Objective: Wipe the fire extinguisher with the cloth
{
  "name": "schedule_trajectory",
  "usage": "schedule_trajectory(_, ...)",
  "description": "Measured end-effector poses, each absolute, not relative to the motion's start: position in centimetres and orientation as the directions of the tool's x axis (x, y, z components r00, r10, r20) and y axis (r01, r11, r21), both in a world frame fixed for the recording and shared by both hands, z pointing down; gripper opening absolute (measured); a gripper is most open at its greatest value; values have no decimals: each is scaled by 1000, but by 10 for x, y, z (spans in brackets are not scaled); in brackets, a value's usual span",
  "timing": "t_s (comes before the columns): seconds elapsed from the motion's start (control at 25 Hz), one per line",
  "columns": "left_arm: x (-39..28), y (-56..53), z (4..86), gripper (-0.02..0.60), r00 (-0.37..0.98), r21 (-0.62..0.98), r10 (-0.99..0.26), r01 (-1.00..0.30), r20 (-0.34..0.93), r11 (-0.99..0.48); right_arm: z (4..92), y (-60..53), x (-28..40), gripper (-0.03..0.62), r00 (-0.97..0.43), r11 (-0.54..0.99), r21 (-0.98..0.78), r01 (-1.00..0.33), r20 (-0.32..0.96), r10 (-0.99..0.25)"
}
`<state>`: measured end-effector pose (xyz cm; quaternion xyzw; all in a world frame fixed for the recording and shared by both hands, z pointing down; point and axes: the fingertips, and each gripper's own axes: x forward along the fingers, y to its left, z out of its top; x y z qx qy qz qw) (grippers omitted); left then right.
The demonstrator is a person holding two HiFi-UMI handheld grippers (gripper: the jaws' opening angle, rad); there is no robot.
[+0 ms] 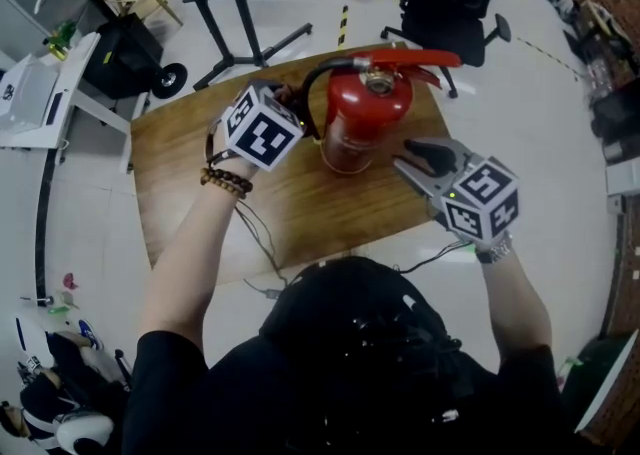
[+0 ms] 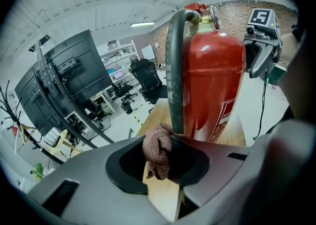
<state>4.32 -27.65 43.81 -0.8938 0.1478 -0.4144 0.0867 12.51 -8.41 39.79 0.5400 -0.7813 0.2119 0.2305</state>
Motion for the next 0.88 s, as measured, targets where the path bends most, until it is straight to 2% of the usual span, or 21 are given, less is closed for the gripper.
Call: schedule_trajectory(0.88,53,-264,568,95,546,-197,-284,-215,788,-957,479,-70,113,158,-288,254,-152,-955,682,-673)
